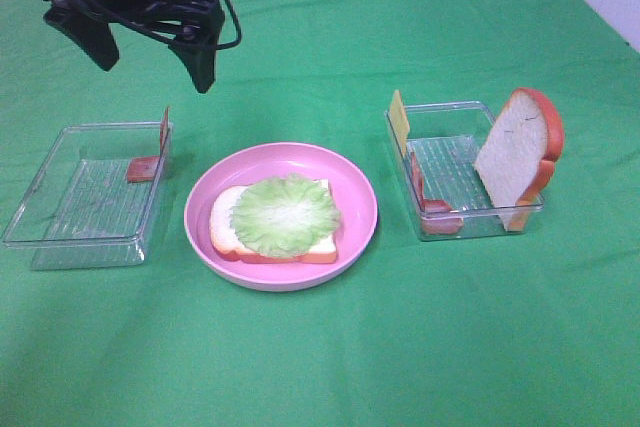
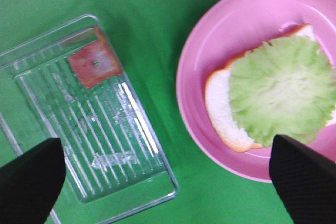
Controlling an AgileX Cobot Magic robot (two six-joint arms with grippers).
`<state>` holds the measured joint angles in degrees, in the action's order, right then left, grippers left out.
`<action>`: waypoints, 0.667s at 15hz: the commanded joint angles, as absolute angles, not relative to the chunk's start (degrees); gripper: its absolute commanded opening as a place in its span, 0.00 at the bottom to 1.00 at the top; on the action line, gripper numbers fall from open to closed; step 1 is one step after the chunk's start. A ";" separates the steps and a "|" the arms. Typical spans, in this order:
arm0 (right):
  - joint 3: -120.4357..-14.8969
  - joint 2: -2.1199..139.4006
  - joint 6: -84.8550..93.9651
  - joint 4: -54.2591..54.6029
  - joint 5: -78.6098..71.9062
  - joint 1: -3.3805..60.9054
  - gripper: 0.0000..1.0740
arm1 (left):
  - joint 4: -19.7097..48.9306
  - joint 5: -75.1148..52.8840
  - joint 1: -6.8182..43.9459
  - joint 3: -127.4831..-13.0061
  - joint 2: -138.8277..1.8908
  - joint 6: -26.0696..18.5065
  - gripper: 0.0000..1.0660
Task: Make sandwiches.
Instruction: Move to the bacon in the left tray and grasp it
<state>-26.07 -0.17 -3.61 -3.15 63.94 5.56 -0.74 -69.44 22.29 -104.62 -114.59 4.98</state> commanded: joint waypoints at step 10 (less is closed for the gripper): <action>-26.01 -1.60 -2.75 -3.09 63.20 5.56 0.87 | 0.52 -75.57 17.88 -112.59 -129.49 11.52 0.95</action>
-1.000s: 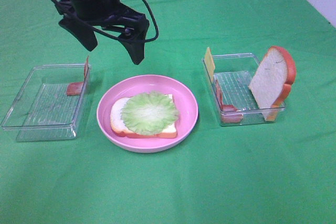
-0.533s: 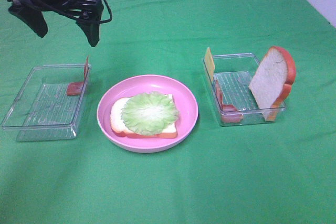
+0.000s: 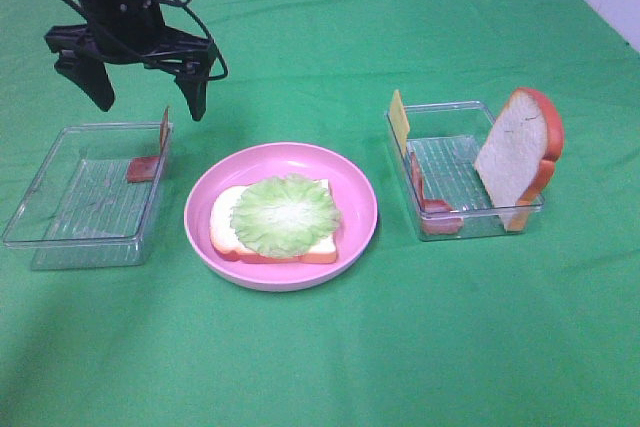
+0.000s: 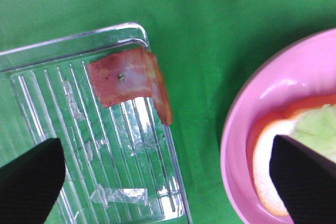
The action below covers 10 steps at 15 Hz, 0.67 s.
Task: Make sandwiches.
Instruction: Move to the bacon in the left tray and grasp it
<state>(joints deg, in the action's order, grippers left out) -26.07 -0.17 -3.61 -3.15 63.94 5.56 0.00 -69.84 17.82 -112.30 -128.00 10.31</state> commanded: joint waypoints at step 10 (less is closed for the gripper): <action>-26.01 -1.60 -2.75 -3.09 63.20 5.56 0.87 | -1.95 -72.88 17.19 -117.69 -135.39 15.70 0.94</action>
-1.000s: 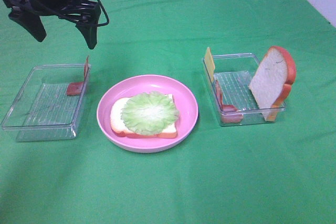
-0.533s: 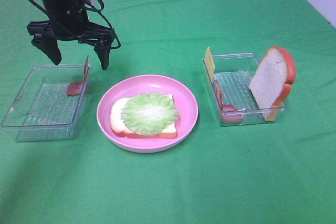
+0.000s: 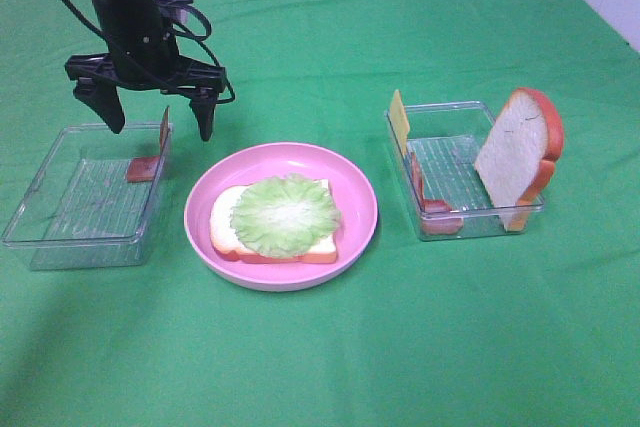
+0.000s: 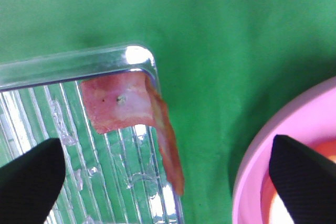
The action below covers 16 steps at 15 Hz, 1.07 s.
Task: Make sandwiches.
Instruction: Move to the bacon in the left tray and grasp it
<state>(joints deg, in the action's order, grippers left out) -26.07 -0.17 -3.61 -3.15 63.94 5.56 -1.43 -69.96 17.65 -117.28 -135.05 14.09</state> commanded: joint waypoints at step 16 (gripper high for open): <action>-26.01 -1.60 -2.75 -3.09 63.20 5.56 0.87 | 0.00 -69.96 16.67 -118.09 -136.13 16.39 0.52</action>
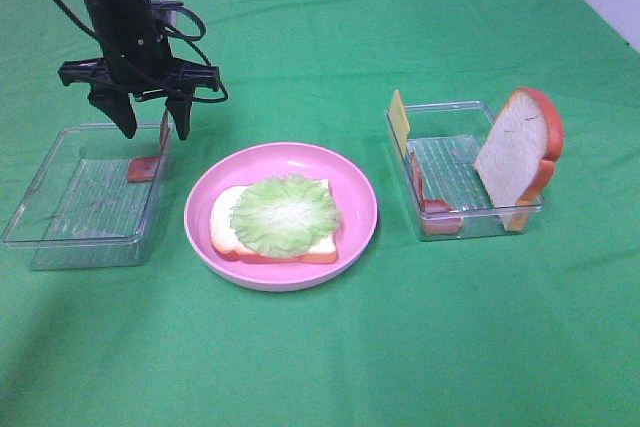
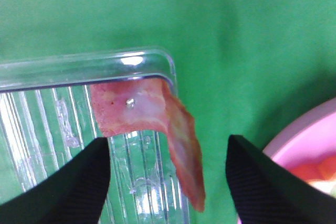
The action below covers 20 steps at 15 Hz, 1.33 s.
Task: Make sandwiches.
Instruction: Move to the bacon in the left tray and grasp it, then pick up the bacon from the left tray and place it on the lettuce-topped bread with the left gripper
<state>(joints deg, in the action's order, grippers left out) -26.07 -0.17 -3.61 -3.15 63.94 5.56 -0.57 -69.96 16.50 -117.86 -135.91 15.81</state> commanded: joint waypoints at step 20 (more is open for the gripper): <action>-26.01 -1.60 -2.75 -3.09 63.20 5.56 0.87 | -0.74 -75.63 22.17 -118.09 -118.72 15.07 0.00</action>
